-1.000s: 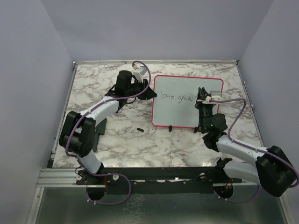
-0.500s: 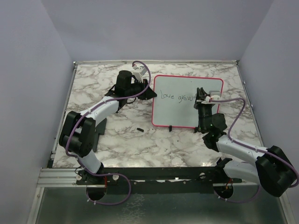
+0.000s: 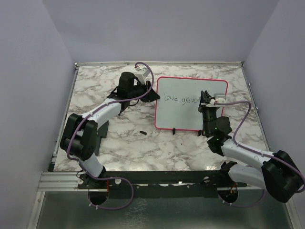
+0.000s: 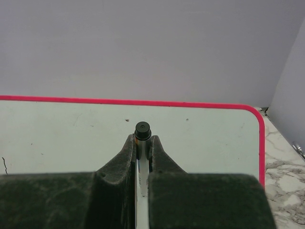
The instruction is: Write a sentence on the whiteboard
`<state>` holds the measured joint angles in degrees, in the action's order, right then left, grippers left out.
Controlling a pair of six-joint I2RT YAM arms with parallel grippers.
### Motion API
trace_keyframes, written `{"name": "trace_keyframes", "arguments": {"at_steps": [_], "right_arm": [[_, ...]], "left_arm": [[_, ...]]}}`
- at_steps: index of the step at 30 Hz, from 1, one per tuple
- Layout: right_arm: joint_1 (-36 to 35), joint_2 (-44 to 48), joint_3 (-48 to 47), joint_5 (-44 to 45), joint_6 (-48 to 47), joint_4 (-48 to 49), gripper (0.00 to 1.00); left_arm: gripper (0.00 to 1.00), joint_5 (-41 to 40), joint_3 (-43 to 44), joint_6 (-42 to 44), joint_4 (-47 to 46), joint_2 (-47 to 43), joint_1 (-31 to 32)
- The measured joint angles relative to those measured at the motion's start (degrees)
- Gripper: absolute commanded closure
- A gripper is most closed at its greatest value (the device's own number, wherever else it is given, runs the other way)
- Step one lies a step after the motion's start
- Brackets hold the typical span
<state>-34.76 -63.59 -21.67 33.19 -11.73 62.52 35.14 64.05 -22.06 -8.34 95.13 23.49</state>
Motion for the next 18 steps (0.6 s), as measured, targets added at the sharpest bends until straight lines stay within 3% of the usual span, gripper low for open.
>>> {"name": "trace_keyframes", "arguments": {"at_steps": [18], "right_arm": [[0.0, 1.05, 0.66, 1.66, 0.13, -0.94, 0.99]], "left_arm": [[0.96, 0.0, 0.0, 0.0, 0.0, 0.0, 0.0]]}}
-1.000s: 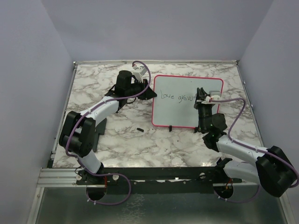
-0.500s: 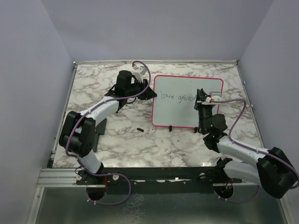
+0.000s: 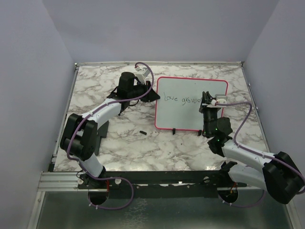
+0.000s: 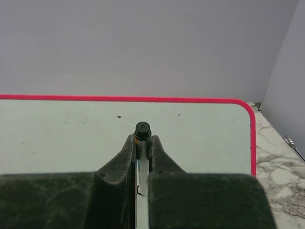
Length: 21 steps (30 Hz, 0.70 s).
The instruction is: Write a sentence on the whiteboard
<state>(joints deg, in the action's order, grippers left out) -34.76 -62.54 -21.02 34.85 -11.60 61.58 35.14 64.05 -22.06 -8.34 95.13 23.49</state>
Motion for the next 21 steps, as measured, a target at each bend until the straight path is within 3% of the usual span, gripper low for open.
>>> {"name": "trace_keyframes", "arguments": {"at_steps": [21], "right_arm": [[0.0, -0.39, 0.5, 0.35, 0.22, -0.39, 0.99]], "left_arm": [[0.96, -0.02, 0.0, 0.0, 0.11, 0.0, 0.0]]}}
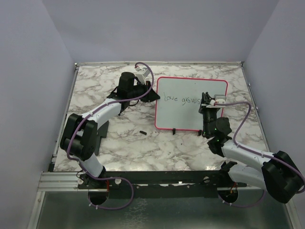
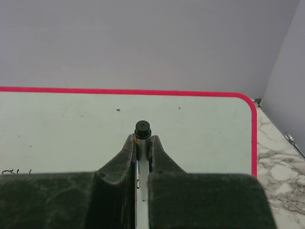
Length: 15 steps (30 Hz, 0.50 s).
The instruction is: Write a sentence on the whiteboard
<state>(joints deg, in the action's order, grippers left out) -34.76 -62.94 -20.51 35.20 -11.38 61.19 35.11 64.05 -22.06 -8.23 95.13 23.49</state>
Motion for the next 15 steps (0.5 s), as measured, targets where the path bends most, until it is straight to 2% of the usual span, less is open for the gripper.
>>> {"name": "trace_keyframes", "arguments": {"at_steps": [15], "right_arm": [[0.0, -1.31, 0.0, -1.62, 0.9, -0.02, 0.99]], "left_arm": [[0.96, 0.0, 0.0, 0.0, 0.22, 0.0, 0.0]]}}
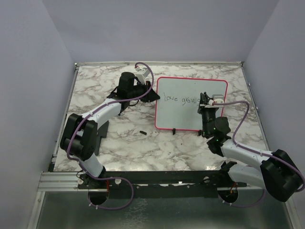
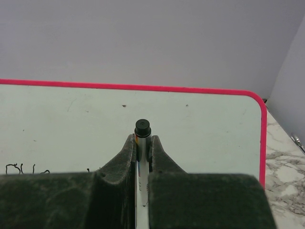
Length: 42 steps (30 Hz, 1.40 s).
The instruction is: Write a sentence on the whiteboard
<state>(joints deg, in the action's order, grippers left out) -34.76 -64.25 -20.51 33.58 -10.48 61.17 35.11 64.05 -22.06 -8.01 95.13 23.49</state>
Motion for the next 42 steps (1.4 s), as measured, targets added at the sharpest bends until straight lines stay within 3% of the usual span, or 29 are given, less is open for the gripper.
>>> {"name": "trace_keyframes", "arguments": {"at_steps": [6, 17, 42], "right_arm": [[0.0, 1.68, 0.02, -0.09, 0.61, -1.84, 0.99], [0.02, 13.29, 0.02, 0.17, 3.3, -8.74, 0.99], [6.73, 8.0, 0.04, 1.4, 3.48, -7.43, 0.99]], "left_arm": [[0.96, 0.0, 0.0, -0.02, 0.0, 0.0, 0.0], [0.96, 0.0, 0.0, -0.02, 0.07, -0.02, 0.0], [0.96, 0.0, 0.0, 0.02, 0.48, -0.31, 0.0]]}}
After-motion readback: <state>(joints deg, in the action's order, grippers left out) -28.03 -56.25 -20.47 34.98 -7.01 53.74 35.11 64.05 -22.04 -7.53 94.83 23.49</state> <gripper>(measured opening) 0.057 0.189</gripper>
